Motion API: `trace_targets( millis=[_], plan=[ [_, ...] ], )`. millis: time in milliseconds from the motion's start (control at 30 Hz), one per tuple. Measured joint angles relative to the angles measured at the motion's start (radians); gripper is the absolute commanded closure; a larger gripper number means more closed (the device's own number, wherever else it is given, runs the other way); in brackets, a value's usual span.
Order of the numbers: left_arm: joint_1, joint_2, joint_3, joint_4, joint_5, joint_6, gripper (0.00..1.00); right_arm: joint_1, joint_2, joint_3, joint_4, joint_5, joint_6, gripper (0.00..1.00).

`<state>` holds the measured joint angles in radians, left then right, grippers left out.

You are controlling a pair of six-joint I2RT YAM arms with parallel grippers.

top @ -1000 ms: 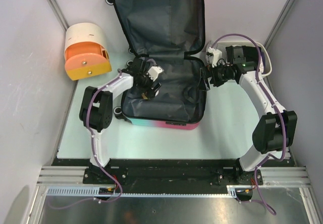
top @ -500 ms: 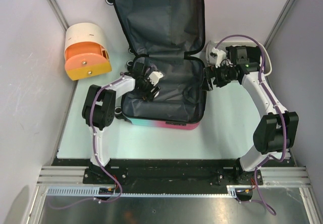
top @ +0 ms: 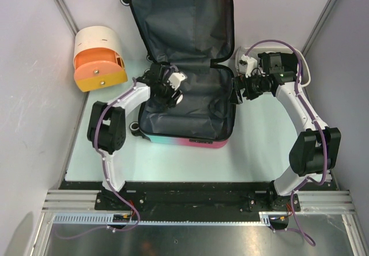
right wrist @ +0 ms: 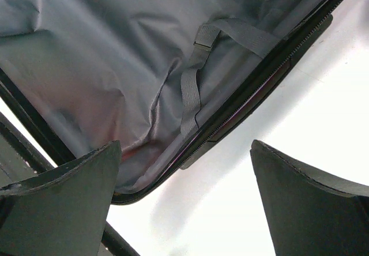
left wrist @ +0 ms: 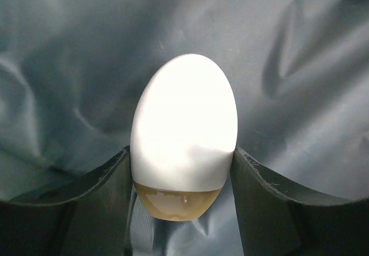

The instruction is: Open, take out, and arrange the luggage

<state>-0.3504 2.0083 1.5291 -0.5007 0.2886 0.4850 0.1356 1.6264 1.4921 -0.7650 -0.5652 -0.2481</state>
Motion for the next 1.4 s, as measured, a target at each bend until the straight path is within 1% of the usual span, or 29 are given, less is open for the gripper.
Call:
trace_targets(
  millis=[133, 233, 333, 500, 567, 700, 833, 967, 1100, 1133, 1200, 1233, 1267, 1400],
  plan=[
    [0.015, -0.117, 0.000, -0.004, 0.025, -0.020, 0.64, 0.000, 0.000, 0.000, 0.000, 0.000, 0.000, 0.00],
    [0.051, -0.201, 0.014, -0.015, 0.056, -0.045, 0.63, 0.000, 0.000, 0.000, 0.000, 0.000, 0.000, 0.00],
    [0.136, -0.264, 0.071, -0.021, 0.087, -0.089, 0.62, 0.000, 0.000, 0.000, 0.000, 0.000, 0.000, 0.00],
    [0.335, -0.298, 0.216, -0.013, 0.116, -0.148, 0.61, 0.005, 0.000, 0.000, 0.000, 0.000, 0.000, 0.00],
    [0.408, -0.299, 0.263, -0.007, 0.115, -0.162, 0.61, 0.008, 0.000, 0.000, 0.001, 0.000, 0.000, 0.00],
    [0.511, -0.285, 0.336, -0.011, 0.116, -0.193, 0.61, 0.022, 0.001, 0.000, 0.006, -0.001, 0.000, 0.00],
    [0.600, -0.208, 0.454, -0.009, 0.135, -0.240, 0.61, 0.030, 0.002, 0.000, 0.009, -0.008, 0.000, 0.00],
    [0.664, -0.118, 0.526, -0.002, 0.142, -0.269, 0.60, 0.033, 0.003, 0.000, 0.009, -0.009, 0.000, 0.00],
    [0.695, -0.060, 0.535, -0.005, 0.141, -0.274, 0.57, 0.032, 0.003, 0.000, 0.008, -0.009, 0.000, 0.00],
    [0.696, -0.050, 0.535, -0.008, 0.140, -0.274, 0.55, 0.032, 0.003, 0.000, 0.008, -0.009, 0.000, 0.00],
    [0.695, -0.034, 0.535, -0.018, 0.137, -0.269, 0.41, 0.029, 0.003, 0.000, 0.008, -0.009, 0.000, 0.00],
    [0.696, -0.028, 0.535, -0.021, 0.136, -0.267, 0.29, 0.028, 0.003, 0.000, 0.008, -0.009, 0.000, 0.00],
    [0.696, -0.023, 0.535, -0.023, 0.135, -0.266, 0.25, 0.028, 0.003, 0.000, 0.008, -0.009, 0.000, 0.00],
    [0.701, -0.017, 0.535, -0.023, 0.138, -0.268, 0.12, 0.026, 0.003, 0.000, 0.008, -0.009, 0.000, 0.00]
  ],
)
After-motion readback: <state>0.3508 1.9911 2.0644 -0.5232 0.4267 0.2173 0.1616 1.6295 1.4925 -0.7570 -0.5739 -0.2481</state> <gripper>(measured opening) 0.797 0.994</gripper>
